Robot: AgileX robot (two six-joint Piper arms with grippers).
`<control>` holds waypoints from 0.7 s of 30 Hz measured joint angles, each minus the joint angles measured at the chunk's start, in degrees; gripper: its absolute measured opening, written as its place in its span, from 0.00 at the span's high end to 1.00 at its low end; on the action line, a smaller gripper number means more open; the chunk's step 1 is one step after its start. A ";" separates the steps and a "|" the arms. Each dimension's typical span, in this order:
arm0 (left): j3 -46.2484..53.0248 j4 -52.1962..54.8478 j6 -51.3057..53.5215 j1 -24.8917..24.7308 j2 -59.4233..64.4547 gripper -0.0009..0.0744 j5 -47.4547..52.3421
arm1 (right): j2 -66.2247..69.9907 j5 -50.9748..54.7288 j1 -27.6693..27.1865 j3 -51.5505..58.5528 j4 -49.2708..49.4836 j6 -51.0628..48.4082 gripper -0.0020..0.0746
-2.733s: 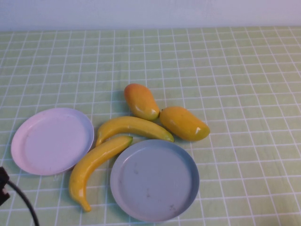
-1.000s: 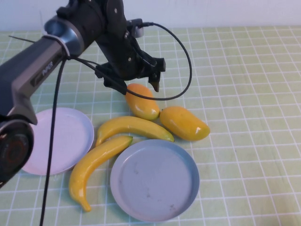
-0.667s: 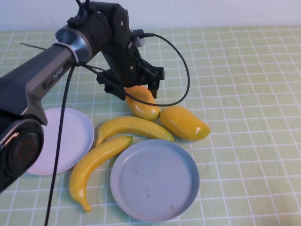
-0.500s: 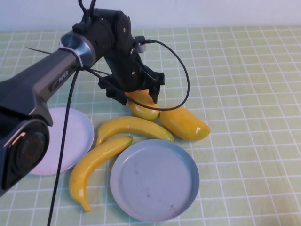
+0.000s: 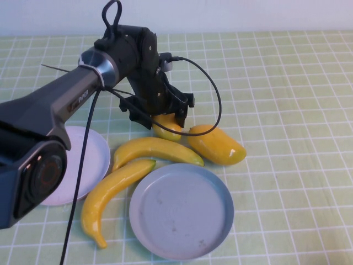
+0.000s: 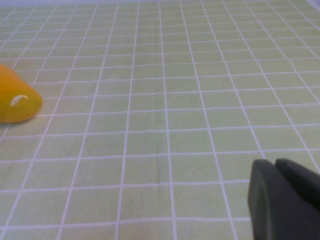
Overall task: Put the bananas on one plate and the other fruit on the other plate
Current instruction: Put one type of fruit in the left plate
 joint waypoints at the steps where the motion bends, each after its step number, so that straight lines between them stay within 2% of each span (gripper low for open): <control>1: 0.00 0.00 0.00 0.00 -0.01 0.25 0.00 | 0.00 0.00 0.00 0.00 0.00 0.00 0.99; 10: -0.66 0.00 6.79 0.00 -0.01 0.27 0.61 | 0.00 0.00 0.00 0.00 0.00 0.00 0.99; 17: -10.08 2.02 11.67 0.00 -1.10 0.27 6.53 | 0.00 0.00 0.00 0.00 0.00 0.00 0.99; 21: -11.27 4.81 13.59 0.00 -6.04 0.27 7.10 | 0.00 0.00 0.00 0.00 0.00 0.00 1.00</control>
